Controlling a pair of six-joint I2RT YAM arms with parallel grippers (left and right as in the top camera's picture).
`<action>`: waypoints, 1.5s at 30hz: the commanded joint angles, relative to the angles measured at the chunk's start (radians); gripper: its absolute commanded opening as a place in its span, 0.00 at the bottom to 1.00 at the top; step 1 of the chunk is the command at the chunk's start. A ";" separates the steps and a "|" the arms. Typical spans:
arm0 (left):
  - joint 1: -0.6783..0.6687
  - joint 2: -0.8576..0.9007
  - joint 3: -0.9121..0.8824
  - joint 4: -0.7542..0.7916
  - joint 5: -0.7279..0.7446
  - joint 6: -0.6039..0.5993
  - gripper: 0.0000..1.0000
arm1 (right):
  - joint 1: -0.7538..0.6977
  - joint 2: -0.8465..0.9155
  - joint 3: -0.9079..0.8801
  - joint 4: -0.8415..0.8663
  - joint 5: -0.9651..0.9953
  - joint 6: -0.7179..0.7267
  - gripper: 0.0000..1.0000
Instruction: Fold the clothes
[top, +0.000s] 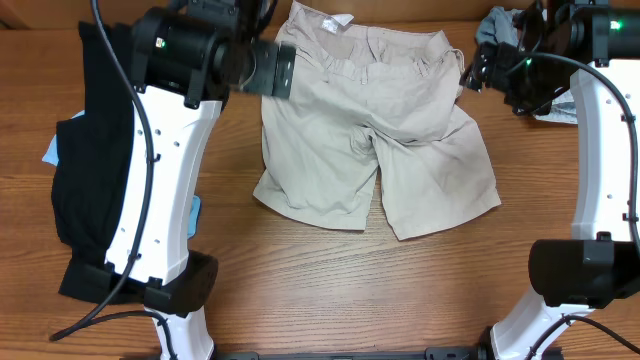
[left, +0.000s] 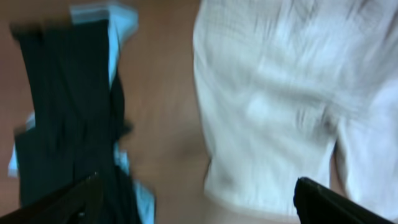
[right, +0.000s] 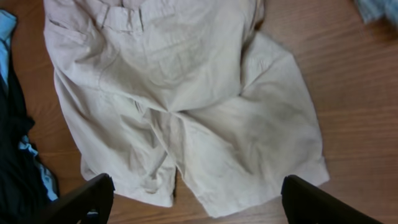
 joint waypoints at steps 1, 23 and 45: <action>0.003 0.020 -0.027 -0.050 0.051 -0.048 1.00 | 0.014 -0.046 0.012 -0.038 -0.004 -0.002 0.84; -0.026 -0.237 -1.189 0.604 0.036 -0.121 0.86 | 0.205 -0.414 -0.959 0.396 0.167 0.183 0.87; 0.067 -0.231 -1.597 1.196 0.135 0.068 0.34 | 0.205 -0.414 -0.978 0.450 0.167 0.183 0.86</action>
